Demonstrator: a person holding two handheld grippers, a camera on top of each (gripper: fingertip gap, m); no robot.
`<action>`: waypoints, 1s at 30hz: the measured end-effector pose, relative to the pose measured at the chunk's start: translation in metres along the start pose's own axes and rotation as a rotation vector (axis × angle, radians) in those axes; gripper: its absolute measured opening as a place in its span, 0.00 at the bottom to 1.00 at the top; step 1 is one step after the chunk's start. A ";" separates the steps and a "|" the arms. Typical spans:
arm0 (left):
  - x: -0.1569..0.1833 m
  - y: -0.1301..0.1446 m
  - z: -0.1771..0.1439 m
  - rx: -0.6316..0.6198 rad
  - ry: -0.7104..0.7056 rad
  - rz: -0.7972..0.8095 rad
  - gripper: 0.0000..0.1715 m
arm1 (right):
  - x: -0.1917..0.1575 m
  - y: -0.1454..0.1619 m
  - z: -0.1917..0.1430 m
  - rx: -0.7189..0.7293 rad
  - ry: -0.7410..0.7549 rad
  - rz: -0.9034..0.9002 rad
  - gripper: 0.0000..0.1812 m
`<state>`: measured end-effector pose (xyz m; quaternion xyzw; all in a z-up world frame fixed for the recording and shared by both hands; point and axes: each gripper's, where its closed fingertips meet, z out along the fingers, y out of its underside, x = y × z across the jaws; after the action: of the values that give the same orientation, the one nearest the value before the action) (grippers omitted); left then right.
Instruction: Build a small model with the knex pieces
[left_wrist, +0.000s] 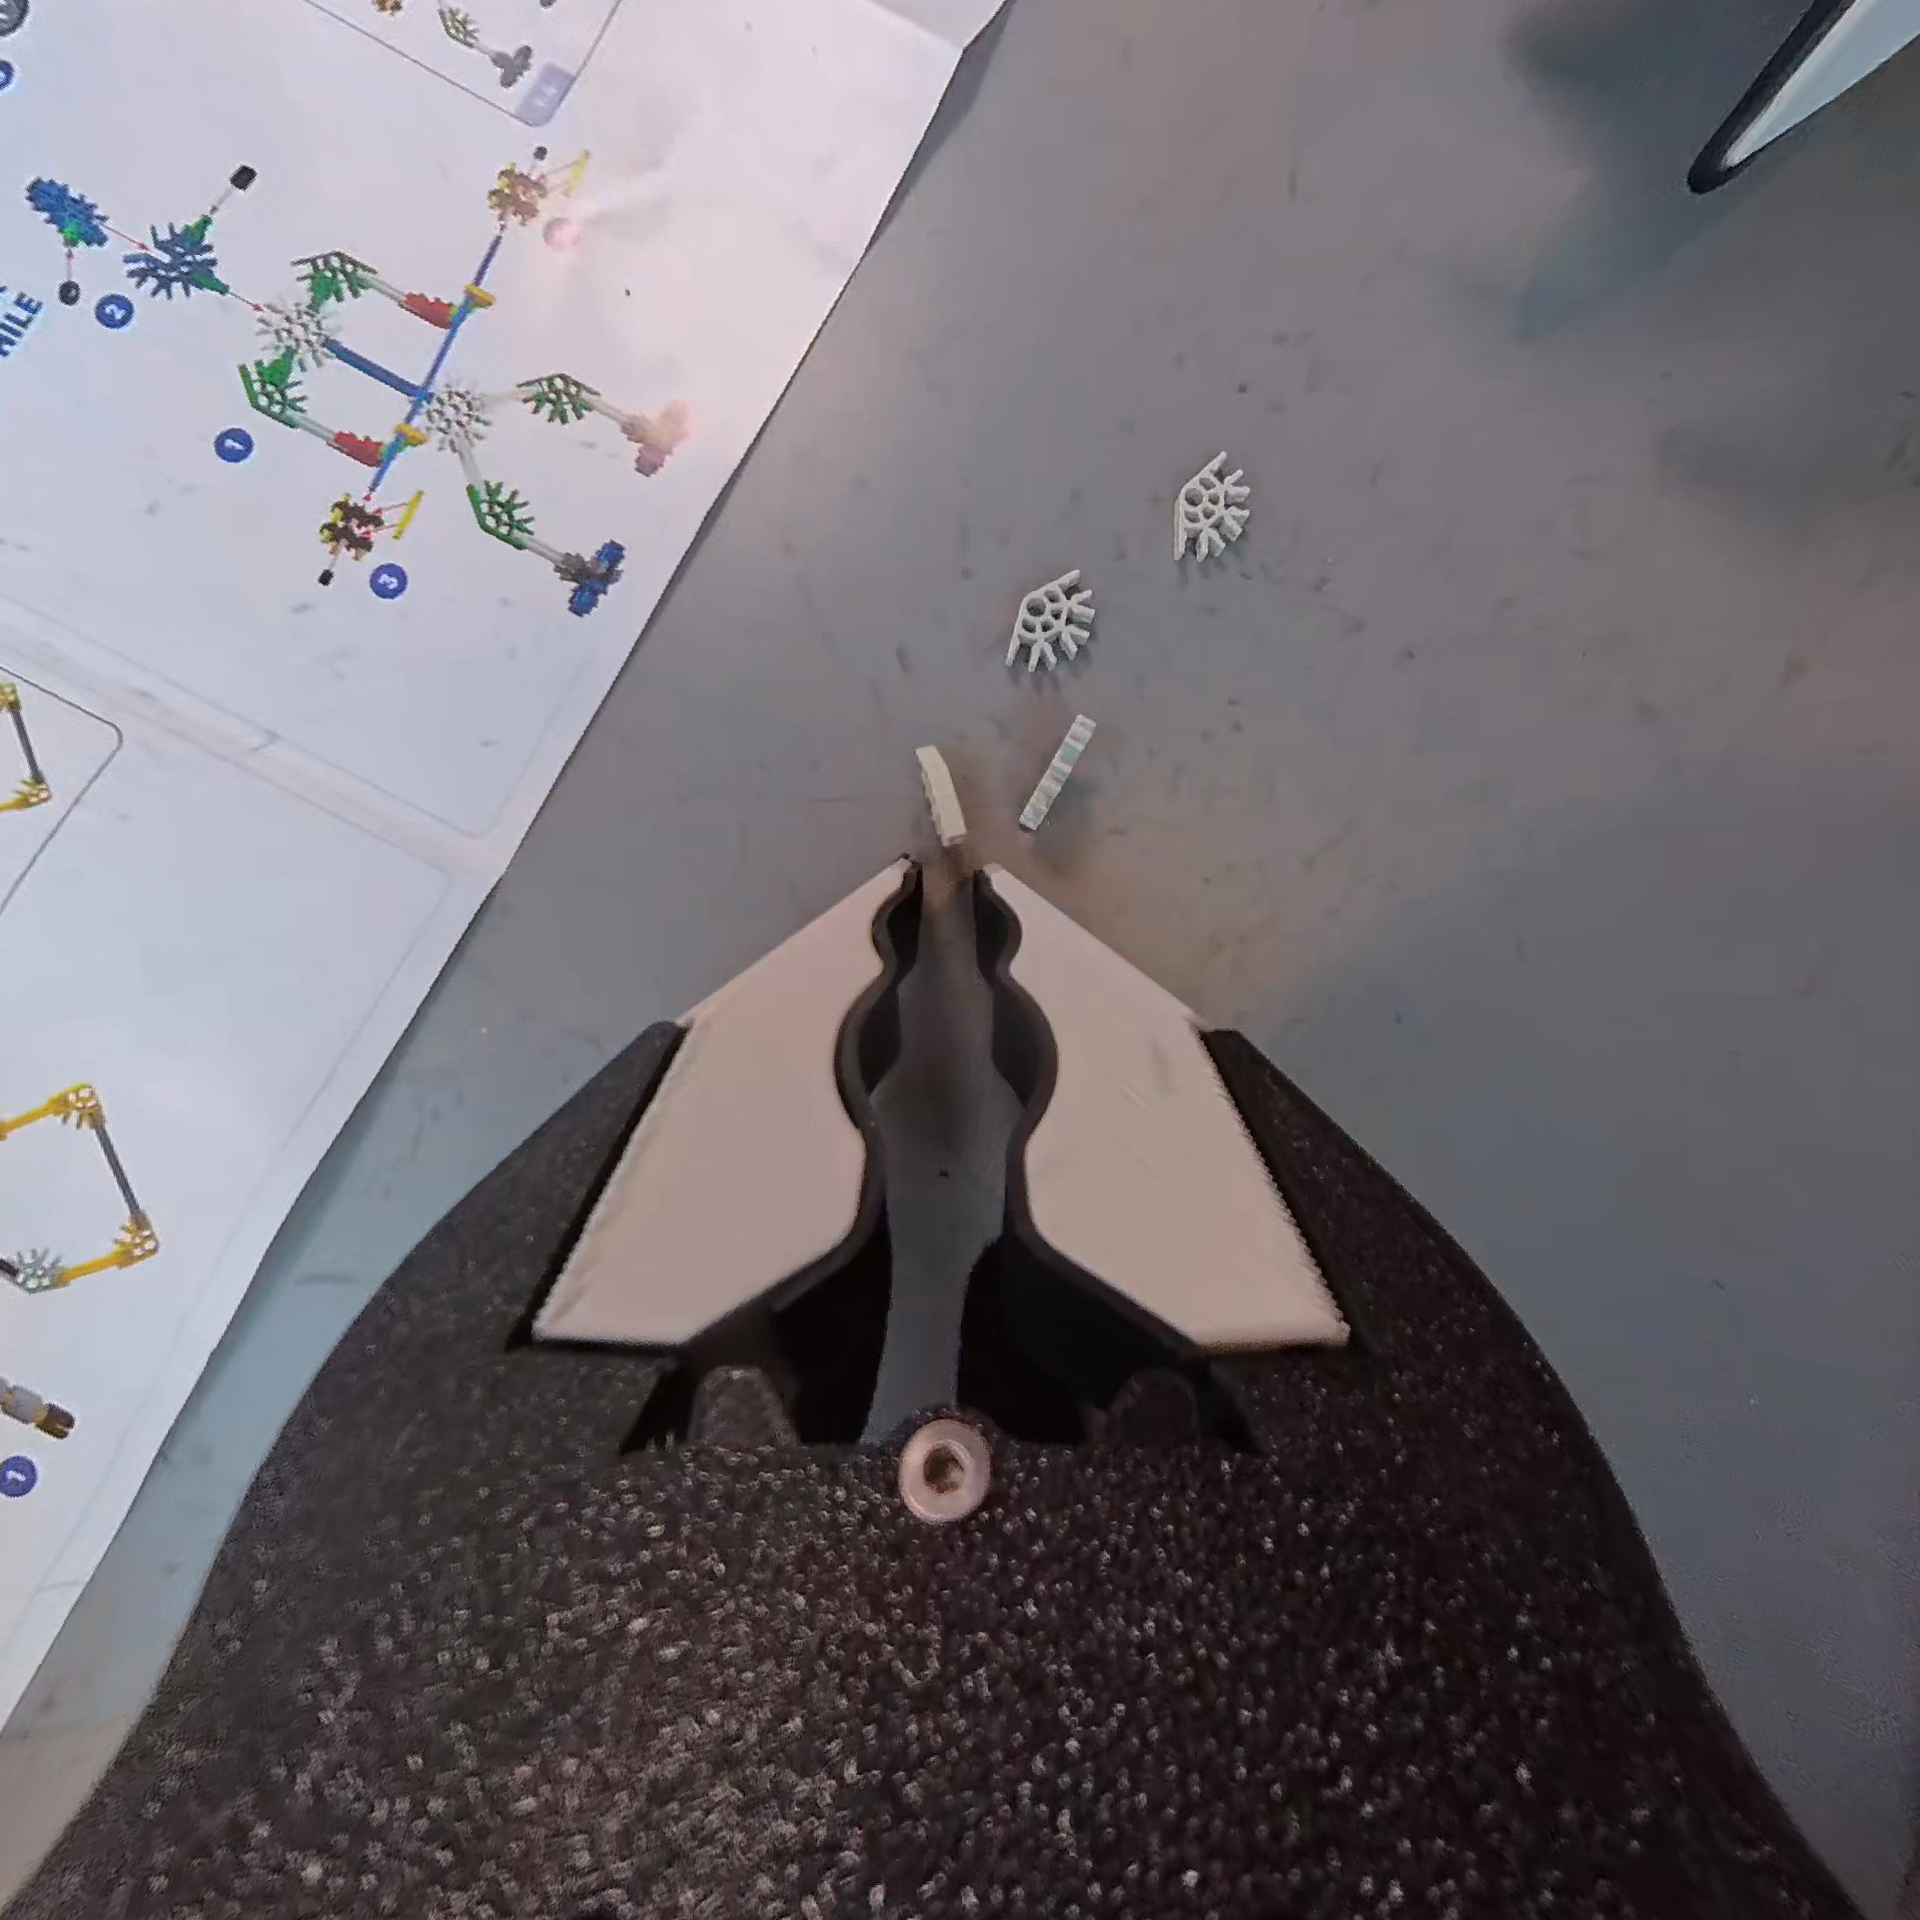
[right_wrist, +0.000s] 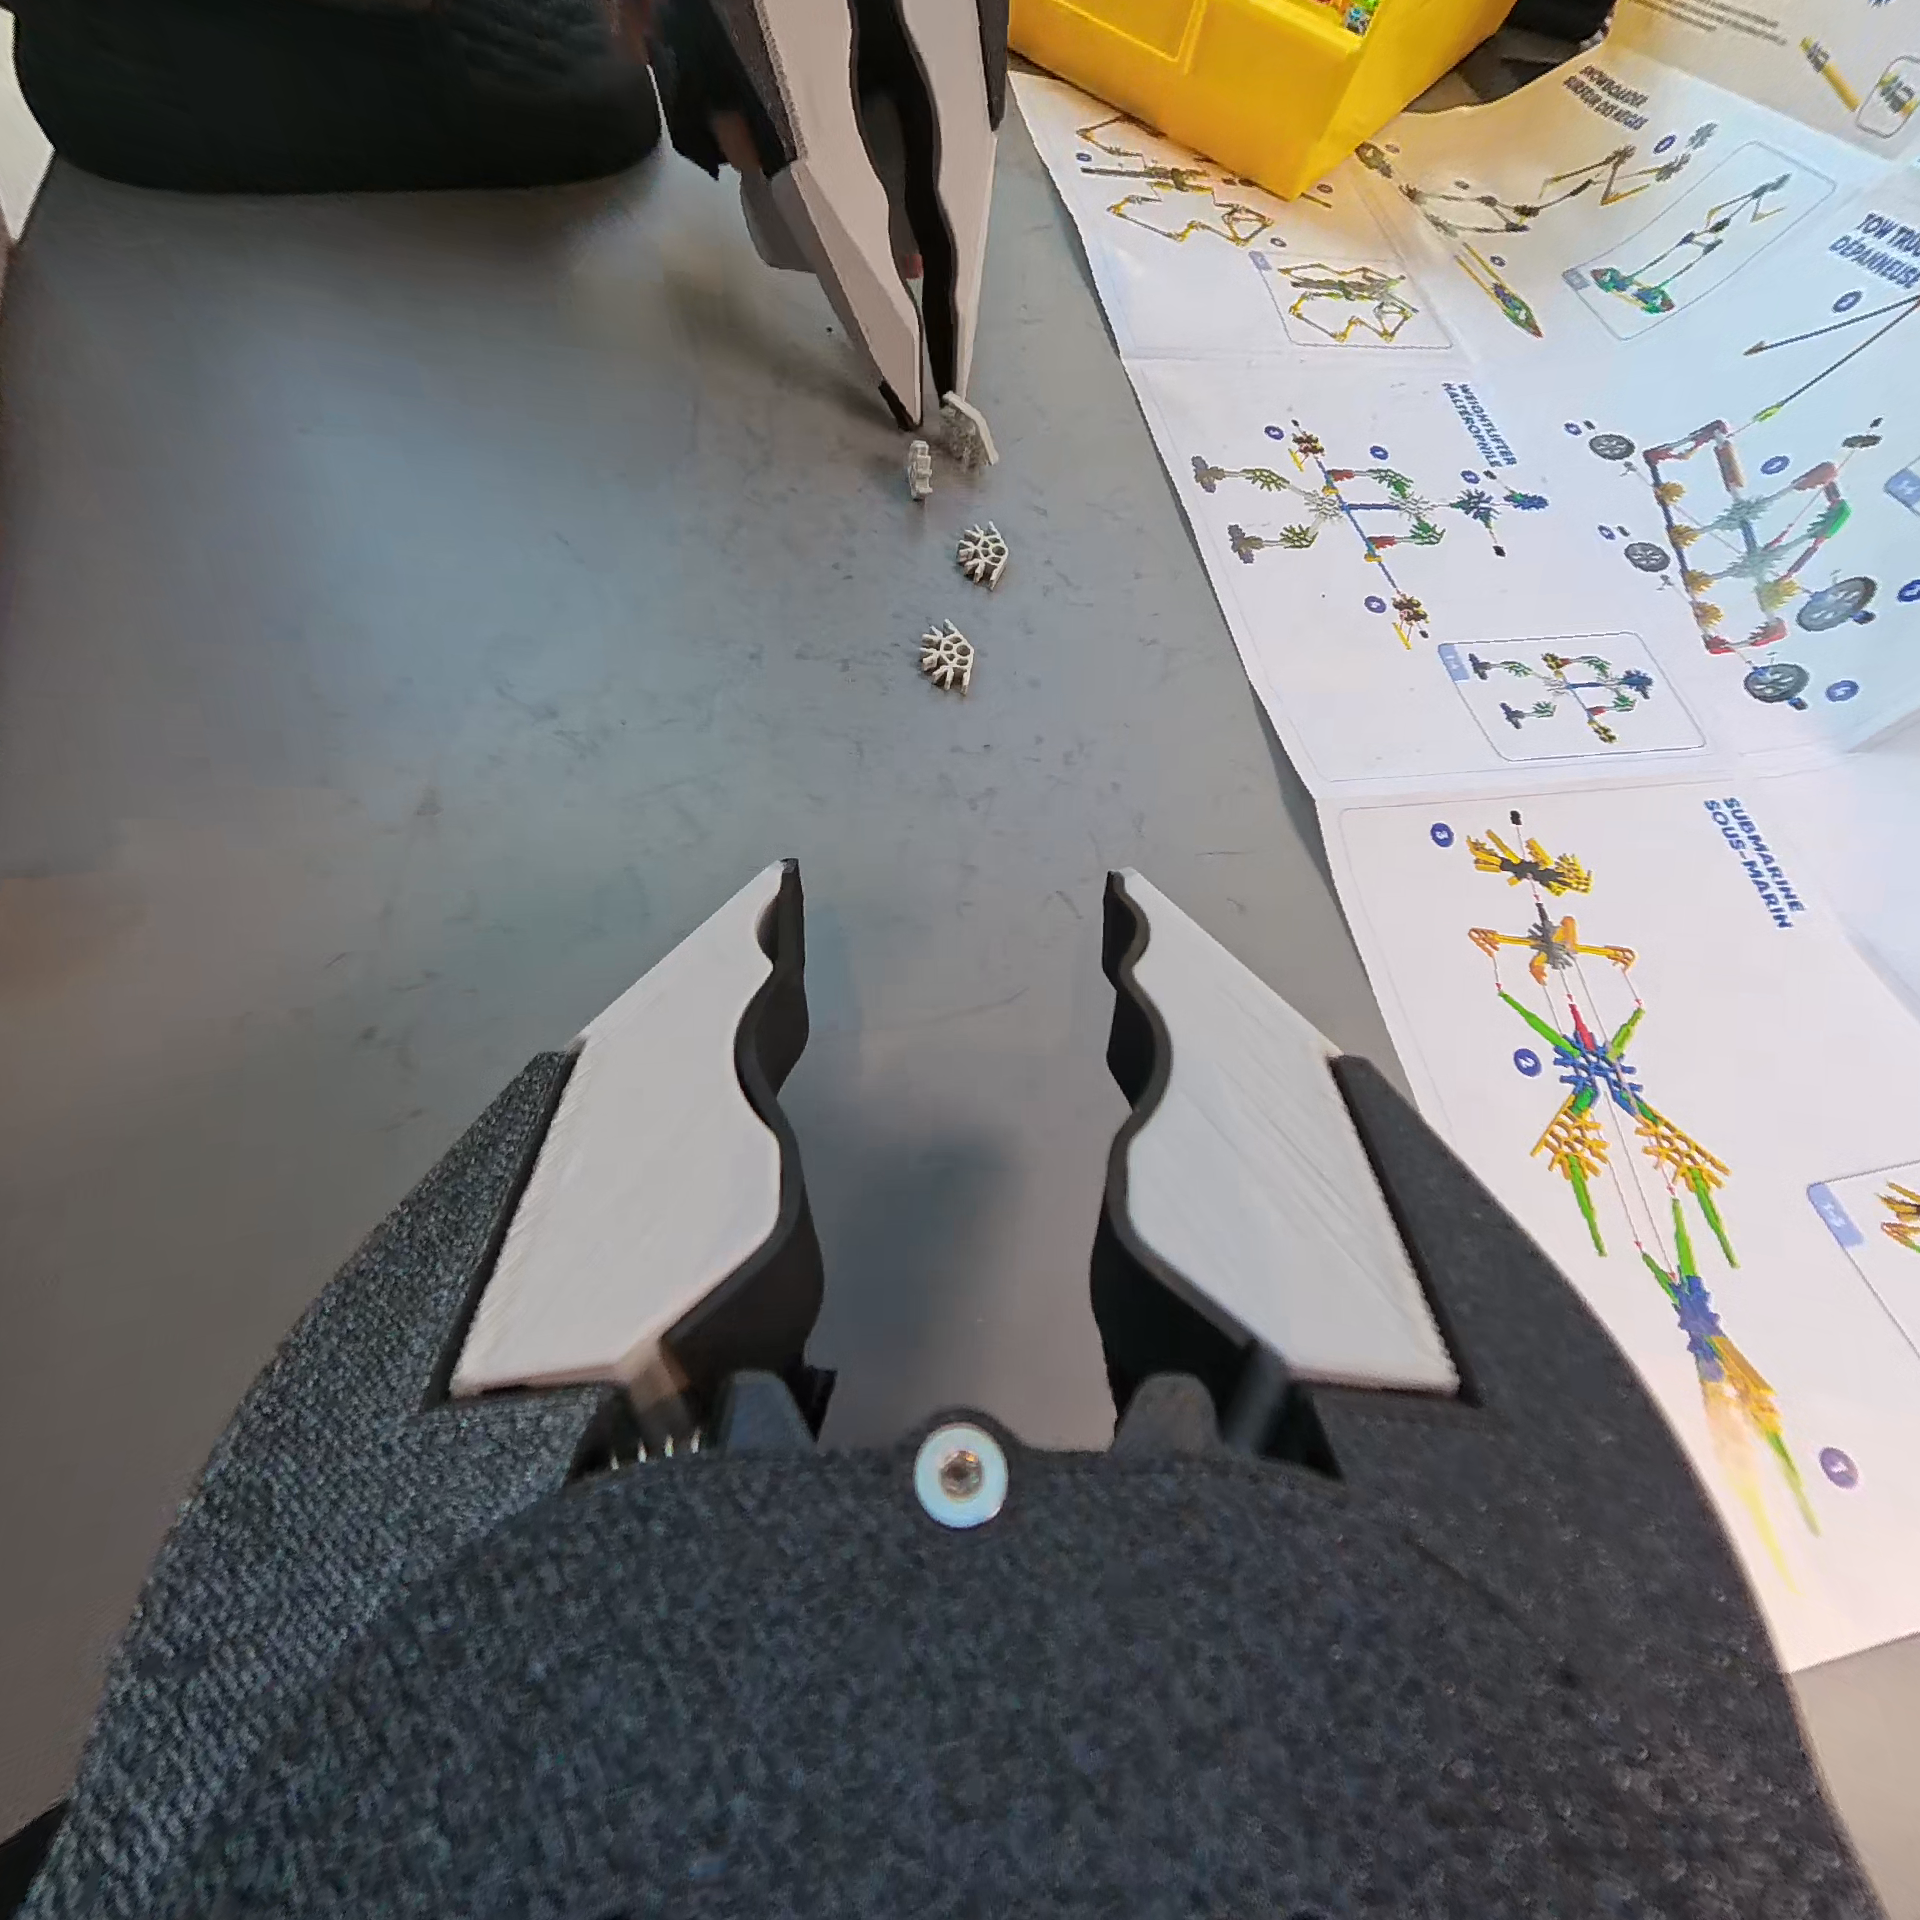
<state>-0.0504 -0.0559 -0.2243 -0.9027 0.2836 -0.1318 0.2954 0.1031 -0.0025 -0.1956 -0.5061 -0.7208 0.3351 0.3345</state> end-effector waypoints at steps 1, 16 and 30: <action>-0.002 0.000 -0.002 0.001 -0.005 -0.004 0.08 | 0.000 0.001 0.000 -0.004 0.000 -0.003 0.31; -0.234 0.074 -0.327 0.357 -0.977 -0.425 0.09 | -0.001 0.004 0.002 -0.023 -0.004 -0.009 0.31; -0.368 0.273 -0.297 0.009 -0.858 -0.949 0.08 | 0.007 0.005 0.004 -0.033 0.015 0.048 0.31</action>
<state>-0.5856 -0.1566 -0.1815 -0.9014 -0.2909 0.1239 0.2960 0.1002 0.0051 -0.2010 -0.5313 -0.7114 0.3273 0.3233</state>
